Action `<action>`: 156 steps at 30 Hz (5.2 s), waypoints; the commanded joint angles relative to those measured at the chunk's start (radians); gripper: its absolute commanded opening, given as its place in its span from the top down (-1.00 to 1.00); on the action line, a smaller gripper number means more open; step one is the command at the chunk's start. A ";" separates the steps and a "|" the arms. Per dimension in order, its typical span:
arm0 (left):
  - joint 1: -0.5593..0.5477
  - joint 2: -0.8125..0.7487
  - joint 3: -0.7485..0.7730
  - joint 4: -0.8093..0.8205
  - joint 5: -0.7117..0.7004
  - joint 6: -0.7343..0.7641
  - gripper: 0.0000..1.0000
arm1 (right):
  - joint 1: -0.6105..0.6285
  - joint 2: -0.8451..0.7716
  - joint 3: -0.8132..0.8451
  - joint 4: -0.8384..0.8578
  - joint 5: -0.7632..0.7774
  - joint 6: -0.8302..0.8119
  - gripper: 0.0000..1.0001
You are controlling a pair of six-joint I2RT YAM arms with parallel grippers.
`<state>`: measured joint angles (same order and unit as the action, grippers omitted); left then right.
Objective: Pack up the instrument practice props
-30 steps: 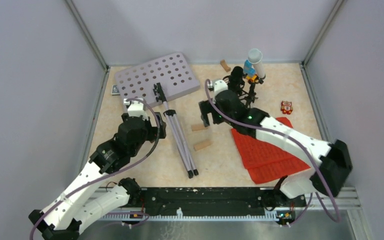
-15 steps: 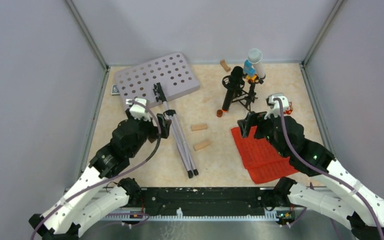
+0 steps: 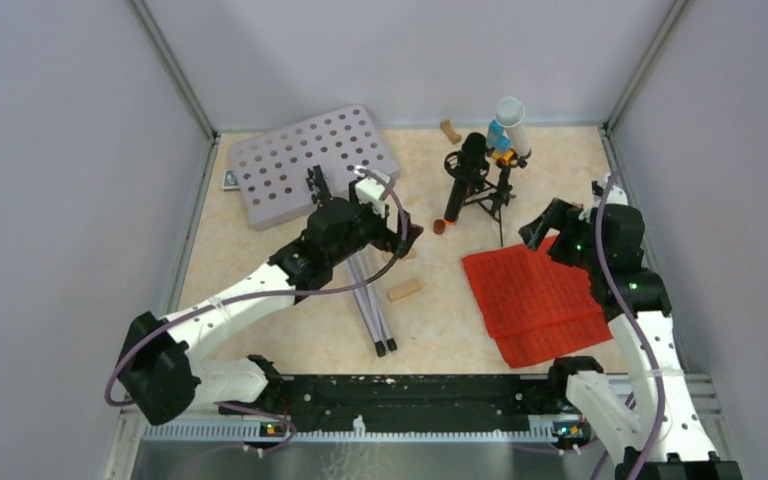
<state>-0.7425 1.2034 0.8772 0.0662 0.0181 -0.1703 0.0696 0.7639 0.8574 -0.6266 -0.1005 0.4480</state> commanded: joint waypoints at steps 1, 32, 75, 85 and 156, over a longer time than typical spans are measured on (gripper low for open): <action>-0.009 0.080 -0.006 0.377 0.094 0.058 -0.98 | -0.036 -0.061 -0.023 0.094 -0.225 0.025 -0.76; -0.032 0.919 0.506 0.876 0.052 0.225 -0.74 | -0.036 -0.185 0.013 -0.035 -0.309 -0.036 -0.75; -0.011 -0.136 -0.407 0.453 0.159 0.126 0.55 | 0.080 -0.156 0.018 0.013 -0.563 -0.133 -0.69; -0.012 -0.149 -0.424 0.431 0.135 0.134 0.19 | 0.167 -0.170 0.011 0.088 -0.404 -0.115 -0.69; -0.011 -0.694 -0.426 -0.082 0.029 0.140 -0.97 | 1.053 0.519 0.068 1.103 0.714 -0.054 0.34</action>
<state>-0.7517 0.5190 0.4377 -0.0303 0.0360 -0.0311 1.1164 1.3140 0.8467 0.4141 0.6106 0.4625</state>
